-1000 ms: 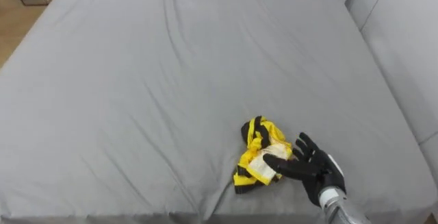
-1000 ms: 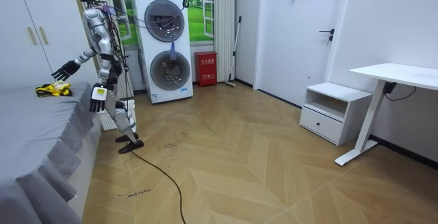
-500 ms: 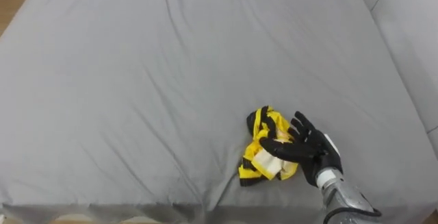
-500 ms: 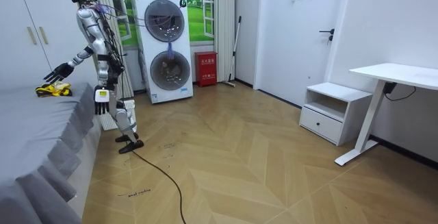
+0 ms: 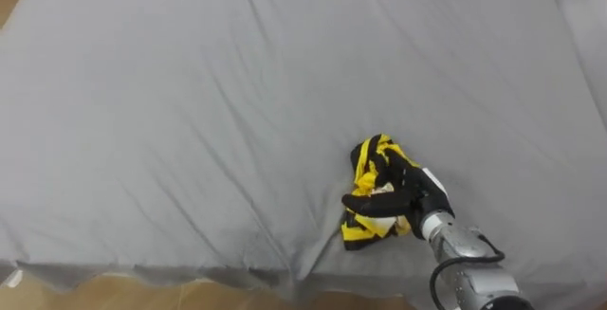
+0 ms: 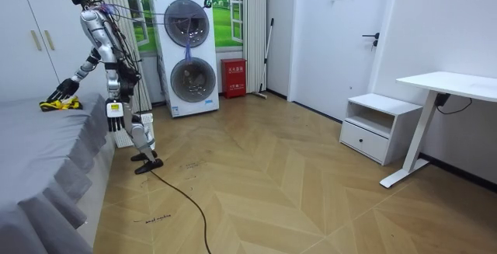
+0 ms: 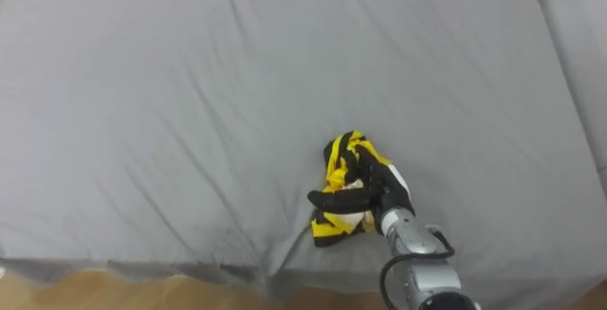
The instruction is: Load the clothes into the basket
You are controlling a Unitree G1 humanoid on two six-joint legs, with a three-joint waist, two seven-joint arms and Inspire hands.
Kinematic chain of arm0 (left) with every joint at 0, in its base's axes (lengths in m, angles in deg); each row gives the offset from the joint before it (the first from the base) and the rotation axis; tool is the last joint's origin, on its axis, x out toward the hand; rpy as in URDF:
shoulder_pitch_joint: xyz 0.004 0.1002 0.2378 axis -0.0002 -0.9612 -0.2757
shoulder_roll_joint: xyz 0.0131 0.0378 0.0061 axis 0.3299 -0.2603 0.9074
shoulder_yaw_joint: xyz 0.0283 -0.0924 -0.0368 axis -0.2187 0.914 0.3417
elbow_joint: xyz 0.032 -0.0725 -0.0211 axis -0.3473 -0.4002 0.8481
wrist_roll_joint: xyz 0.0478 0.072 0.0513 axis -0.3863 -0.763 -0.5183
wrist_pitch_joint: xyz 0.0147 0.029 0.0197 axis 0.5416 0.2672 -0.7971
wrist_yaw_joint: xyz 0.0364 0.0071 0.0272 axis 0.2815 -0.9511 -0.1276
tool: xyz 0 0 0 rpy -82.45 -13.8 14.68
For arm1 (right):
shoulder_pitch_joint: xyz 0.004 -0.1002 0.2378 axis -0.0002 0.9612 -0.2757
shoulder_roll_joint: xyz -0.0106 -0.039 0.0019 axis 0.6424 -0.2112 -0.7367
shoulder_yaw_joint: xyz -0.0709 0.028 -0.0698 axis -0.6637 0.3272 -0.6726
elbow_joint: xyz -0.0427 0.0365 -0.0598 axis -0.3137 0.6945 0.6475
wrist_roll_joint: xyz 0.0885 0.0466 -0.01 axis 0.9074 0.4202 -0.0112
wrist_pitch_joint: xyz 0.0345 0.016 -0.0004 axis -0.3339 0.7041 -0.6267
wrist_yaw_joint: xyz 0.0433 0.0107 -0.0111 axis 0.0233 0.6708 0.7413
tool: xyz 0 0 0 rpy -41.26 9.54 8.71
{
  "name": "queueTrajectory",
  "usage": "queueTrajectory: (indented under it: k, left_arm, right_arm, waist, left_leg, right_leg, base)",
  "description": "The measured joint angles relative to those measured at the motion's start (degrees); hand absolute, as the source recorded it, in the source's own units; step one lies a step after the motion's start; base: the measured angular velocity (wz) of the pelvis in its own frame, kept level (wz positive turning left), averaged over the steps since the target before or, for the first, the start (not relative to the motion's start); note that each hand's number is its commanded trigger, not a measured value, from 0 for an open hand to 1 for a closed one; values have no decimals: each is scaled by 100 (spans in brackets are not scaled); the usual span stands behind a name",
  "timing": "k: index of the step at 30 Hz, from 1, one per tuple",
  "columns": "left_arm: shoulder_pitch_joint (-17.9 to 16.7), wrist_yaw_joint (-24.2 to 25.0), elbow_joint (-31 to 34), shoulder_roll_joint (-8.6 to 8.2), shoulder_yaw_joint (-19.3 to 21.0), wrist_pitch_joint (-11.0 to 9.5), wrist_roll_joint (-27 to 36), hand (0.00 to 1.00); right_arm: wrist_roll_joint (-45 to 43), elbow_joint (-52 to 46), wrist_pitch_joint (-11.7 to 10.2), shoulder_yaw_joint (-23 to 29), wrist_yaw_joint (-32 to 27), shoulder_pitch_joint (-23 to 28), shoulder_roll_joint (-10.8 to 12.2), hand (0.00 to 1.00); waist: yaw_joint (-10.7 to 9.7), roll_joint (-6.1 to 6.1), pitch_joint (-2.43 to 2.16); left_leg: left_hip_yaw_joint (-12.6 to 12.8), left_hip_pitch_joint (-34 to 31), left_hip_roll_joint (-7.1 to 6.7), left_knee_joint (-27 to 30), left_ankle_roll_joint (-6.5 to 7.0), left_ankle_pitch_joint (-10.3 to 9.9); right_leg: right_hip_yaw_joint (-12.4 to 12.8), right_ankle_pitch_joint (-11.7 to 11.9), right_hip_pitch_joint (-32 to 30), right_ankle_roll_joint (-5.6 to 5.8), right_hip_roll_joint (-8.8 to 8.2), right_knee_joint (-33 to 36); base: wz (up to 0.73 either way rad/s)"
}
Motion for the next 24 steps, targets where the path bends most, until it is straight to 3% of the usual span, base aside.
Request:
queueTrajectory:
  k: [2, 5, 6, 7, 8, 9, 14, 19, 24]
  left_arm:
    - [9, 1, -15, -3, 0, 16, 2, 0]
    - [11, -31, -18, -14, -3, 51, 35, 0]
    - [15, -32, -18, -34, 2, 61, 44, 0]
    - [23, -32, -18, -41, 3, 66, 44, 0]
    - [54, -32, -19, -47, 7, 81, 38, 0]
    - [64, -32, -19, -49, 8, 87, 35, 0]
    - [68, -35, 68, -45, 9, 177, 23, 0]
    - [122, -34, 59, -41, 13, 279, 14, 0]
    - [143, -34, 38, -27, 29, 385, 17, 0]
  right_arm:
    - [-10, 332, -164, 47, -25, -122, -13, 0]
    - [-113, 615, -228, 109, -121, -291, -21, 0]
    - [-265, 761, -233, 198, -147, -372, -55, 5]
    - [-308, 830, -236, 233, -168, -415, -88, 47]
    - [-415, 967, -237, 353, -238, -519, -161, 69]
    - [-492, 1027, -238, 401, -282, -549, -208, 100]
    - [-864, 1420, -234, 513, -437, -717, -521, 100]
    - [-912, 1735, -222, 683, -473, -767, -582, 100]
    - [-911, 2178, -2, 1023, -469, -758, -683, 100]
  waist:
    - [3, 30, 18]
    - [2, 58, 21]
    - [4, 72, 12]
    - [6, 81, 7]
    - [27, 96, 3]
    - [41, 103, 0]
    - [136, 120, -24]
    - [128, 117, -30]
    - [75, 106, -37]
  left_leg:
    - [-4, -83, -8, 0, 8, 5]
    - [-1, -114, -31, -4, 34, 36]
    - [-11, -127, -43, -6, 47, 53]
    - [-17, -143, -51, -6, 54, 64]
    - [-20, -181, -64, -5, 67, 83]
    - [-20, -201, -69, -5, 73, 86]
    - [-34, -306, -126, -27, 128, 161]
    - [-56, -293, -151, -41, 153, 178]
    - [-92, -269, -157, -42, 155, 179]
  right_leg:
    - [-1, 7, -77, 6, -7, 6]
    - [-2, 13, -102, 15, -33, 5]
    - [-3, 21, -105, 28, -44, -12]
    - [-5, 25, -111, 34, -49, -24]
    - [-8, 32, -146, 46, -65, -27]
    - [-10, 34, -169, 50, -70, -27]
    - [-63, 70, -260, 96, -135, -32]
    - [-154, 85, -219, 119, -171, -41]
    - [-260, 87, -159, 121, -195, -30]
  base:
    - [0]
    - [2]
    - [4]
    - [6]
    - [5]
    - [0]
    - [6]
    - [8]
    - [12]
